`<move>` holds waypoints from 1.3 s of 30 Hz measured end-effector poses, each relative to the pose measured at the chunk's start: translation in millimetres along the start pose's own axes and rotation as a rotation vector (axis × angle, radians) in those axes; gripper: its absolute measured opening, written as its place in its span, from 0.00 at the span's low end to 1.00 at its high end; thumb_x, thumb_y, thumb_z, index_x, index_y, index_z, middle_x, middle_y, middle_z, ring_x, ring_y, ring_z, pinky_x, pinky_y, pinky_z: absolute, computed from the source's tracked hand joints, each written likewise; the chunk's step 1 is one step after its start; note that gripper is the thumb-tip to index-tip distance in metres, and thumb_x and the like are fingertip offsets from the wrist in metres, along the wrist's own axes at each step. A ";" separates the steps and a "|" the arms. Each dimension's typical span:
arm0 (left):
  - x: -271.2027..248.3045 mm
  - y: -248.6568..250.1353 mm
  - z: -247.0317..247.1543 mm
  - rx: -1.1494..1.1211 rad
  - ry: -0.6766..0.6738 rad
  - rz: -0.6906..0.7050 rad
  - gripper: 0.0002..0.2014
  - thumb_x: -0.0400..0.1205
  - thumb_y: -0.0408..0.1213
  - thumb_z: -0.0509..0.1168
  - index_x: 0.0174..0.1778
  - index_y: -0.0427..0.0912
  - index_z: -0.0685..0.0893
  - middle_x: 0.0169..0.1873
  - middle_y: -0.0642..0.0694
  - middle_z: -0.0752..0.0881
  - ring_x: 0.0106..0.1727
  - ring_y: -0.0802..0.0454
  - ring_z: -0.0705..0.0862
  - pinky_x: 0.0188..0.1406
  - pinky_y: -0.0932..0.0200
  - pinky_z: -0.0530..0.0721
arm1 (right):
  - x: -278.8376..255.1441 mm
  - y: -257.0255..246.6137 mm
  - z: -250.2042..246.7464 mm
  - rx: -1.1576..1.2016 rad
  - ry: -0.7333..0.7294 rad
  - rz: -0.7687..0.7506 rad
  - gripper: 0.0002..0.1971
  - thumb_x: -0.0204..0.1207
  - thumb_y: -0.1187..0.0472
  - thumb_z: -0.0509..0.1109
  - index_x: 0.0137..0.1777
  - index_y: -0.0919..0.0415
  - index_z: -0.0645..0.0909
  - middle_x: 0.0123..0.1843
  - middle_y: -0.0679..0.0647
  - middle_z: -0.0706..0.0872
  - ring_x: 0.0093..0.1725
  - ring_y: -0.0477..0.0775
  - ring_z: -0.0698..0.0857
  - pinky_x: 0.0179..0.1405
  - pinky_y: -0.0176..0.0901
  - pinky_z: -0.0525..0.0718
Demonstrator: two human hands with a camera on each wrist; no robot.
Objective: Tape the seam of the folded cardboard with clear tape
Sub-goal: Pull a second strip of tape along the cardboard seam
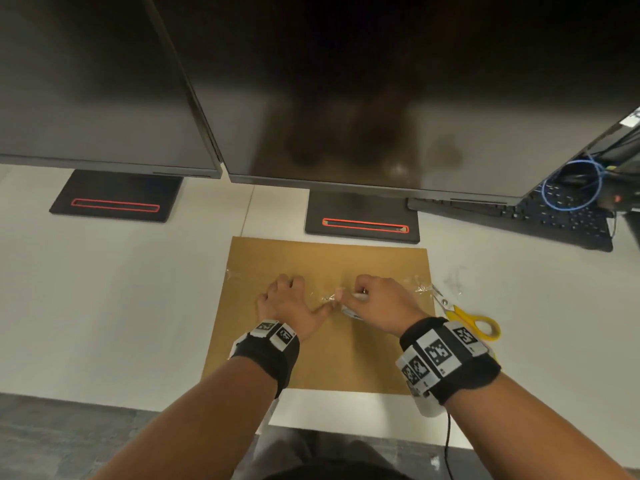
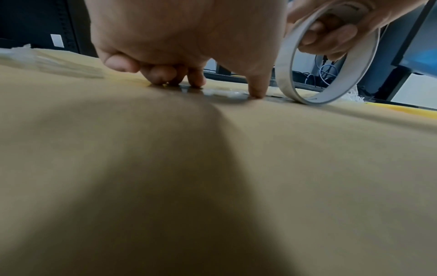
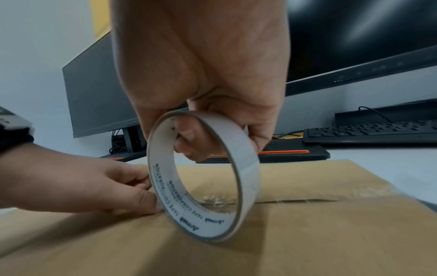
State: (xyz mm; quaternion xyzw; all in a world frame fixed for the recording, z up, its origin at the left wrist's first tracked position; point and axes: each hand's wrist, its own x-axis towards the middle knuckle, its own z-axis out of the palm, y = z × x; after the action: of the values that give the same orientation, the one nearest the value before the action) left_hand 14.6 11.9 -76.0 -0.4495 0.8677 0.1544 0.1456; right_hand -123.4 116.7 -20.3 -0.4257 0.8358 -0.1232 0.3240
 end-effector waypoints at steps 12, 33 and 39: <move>-2.4 3.2 -23.6 -0.327 -0.092 0.216 0.26 0.71 0.46 0.68 0.65 0.49 0.70 0.63 0.48 0.72 0.64 0.49 0.73 0.64 0.50 0.75 | -5.5 29.2 -12.4 0.392 0.070 -0.168 0.06 0.75 0.50 0.72 0.42 0.51 0.81 0.35 0.41 0.79 0.41 0.46 0.80 0.49 0.43 0.80; -0.9 54.3 -10.3 -0.567 0.134 0.050 0.13 0.85 0.48 0.53 0.53 0.43 0.77 0.48 0.45 0.82 0.49 0.42 0.81 0.48 0.56 0.74 | -59.8 134.8 -38.2 -0.268 0.085 0.383 0.23 0.75 0.59 0.64 0.71 0.55 0.68 0.64 0.58 0.70 0.62 0.60 0.77 0.51 0.49 0.80; 12.2 48.5 -15.5 -0.595 0.072 -0.038 0.12 0.85 0.44 0.56 0.54 0.40 0.77 0.46 0.41 0.83 0.47 0.41 0.80 0.47 0.55 0.74 | -66.5 151.3 -27.5 -0.304 0.153 0.282 0.16 0.79 0.61 0.62 0.66 0.58 0.71 0.61 0.58 0.73 0.48 0.62 0.85 0.41 0.49 0.82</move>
State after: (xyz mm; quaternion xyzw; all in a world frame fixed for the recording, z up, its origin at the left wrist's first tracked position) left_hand -34.0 23.4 -60.0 -0.4936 0.7805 0.3832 -0.0207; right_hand -208.4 259.2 -43.3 -0.3380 0.9182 0.0186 0.2057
